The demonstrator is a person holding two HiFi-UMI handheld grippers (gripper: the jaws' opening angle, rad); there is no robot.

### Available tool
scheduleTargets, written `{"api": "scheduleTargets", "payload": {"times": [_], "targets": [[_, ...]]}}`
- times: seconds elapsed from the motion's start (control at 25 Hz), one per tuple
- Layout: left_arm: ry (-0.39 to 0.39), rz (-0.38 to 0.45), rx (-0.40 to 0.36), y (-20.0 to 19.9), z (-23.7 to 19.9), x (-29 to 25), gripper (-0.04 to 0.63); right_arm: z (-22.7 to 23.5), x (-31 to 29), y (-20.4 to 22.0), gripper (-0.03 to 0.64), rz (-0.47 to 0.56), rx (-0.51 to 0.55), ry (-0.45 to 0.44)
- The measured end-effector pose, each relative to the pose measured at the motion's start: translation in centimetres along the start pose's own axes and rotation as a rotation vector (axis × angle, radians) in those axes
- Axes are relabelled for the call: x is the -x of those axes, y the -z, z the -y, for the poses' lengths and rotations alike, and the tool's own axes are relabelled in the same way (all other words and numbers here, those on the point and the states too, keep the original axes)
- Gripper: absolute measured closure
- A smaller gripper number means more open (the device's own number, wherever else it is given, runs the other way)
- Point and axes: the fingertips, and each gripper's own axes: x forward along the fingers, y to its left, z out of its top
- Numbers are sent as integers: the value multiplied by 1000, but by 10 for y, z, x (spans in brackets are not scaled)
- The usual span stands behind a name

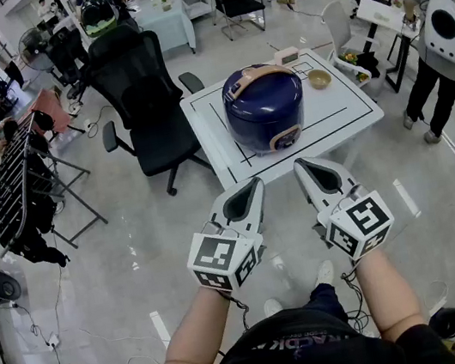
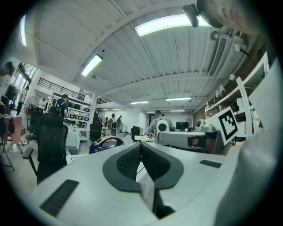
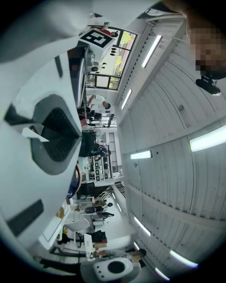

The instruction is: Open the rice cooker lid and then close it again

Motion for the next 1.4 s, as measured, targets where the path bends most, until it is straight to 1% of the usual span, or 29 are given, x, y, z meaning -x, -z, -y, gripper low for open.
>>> {"api": "scheduleTargets", "payload": {"times": [0.24, 0.36, 0.8, 0.96, 1.04, 1.12, 1.2, 1.32, 1.4], "targets": [[-13, -10, -8, 1, -3, -6, 591, 9, -2, -4, 615, 28, -10, 2], [-34, -12, -15, 1, -7, -16, 591, 22, -7, -3, 615, 35, -15, -3], [-120, -3, -13, -8, -22, -86, 589, 94, -42, -13, 606, 46, -29, -98], [-149, -9, -18, -8, -28, -115, 588, 122, -57, -14, 581, 50, -26, -130], [-161, -12, -25, -6, -32, -130, 578, 138, -66, -14, 549, 56, -19, -135], [-174, -14, -30, -6, -37, -146, 550, 154, -76, -13, 522, 60, -8, -137], [-185, -14, -32, -6, -41, -161, 501, 168, -85, -12, 480, 60, 13, -142], [-202, -21, -39, -8, -46, -183, 361, 186, -99, -14, 384, 54, 82, -145], [-218, -24, -45, -10, -49, -195, 307, 196, -108, -15, 353, 50, 127, -150]]}}
